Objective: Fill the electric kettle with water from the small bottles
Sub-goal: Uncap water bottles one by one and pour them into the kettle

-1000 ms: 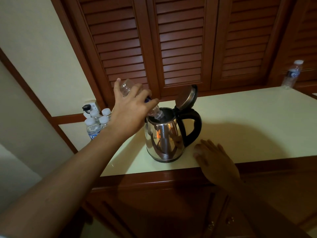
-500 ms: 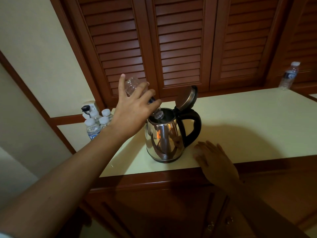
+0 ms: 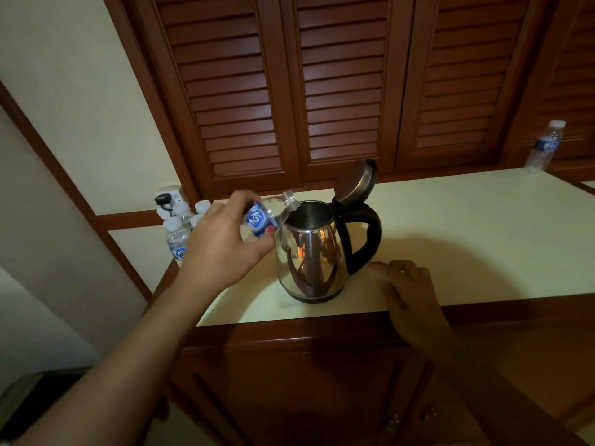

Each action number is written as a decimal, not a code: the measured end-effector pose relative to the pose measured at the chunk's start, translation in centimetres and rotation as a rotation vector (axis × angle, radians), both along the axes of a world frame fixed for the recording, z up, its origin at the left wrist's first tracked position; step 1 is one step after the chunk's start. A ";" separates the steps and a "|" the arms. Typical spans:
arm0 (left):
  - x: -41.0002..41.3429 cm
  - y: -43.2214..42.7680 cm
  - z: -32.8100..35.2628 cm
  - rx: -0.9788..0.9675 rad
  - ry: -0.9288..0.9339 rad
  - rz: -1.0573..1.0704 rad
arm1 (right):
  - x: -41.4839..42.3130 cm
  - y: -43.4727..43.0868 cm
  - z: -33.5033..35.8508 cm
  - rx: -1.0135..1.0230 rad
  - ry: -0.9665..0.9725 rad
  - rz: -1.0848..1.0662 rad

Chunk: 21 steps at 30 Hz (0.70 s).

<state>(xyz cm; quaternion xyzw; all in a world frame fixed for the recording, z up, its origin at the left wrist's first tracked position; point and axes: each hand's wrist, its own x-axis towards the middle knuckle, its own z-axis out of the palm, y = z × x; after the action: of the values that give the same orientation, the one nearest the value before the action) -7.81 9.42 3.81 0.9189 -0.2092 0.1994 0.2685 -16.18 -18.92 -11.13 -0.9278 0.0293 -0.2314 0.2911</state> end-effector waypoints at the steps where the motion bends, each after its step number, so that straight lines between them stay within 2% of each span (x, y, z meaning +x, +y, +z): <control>1: -1.0 0.2 -0.5 -0.096 0.069 -0.036 | -0.5 0.7 1.1 0.103 -0.017 0.020; 5: -5.0 -0.1 -3.1 -0.302 0.250 -0.156 | -2.1 4.4 6.3 0.509 -0.108 0.109; 9: -7.1 -0.6 -5.6 -0.431 0.319 -0.276 | -2.2 7.1 9.9 0.727 -0.166 0.235; 17: -8.4 -1.3 -6.2 -0.513 0.386 -0.317 | -2.7 6.9 10.7 0.651 -0.048 0.325; 21: -8.4 -2.0 -5.8 -0.543 0.432 -0.390 | -3.6 6.0 11.6 0.541 0.000 0.377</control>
<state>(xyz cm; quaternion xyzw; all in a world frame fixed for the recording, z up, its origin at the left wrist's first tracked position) -16.22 7.40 -2.03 0.7781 -0.2582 -0.0054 0.5725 -19.75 -12.89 0.43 -0.8060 -0.0825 -0.1573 0.5646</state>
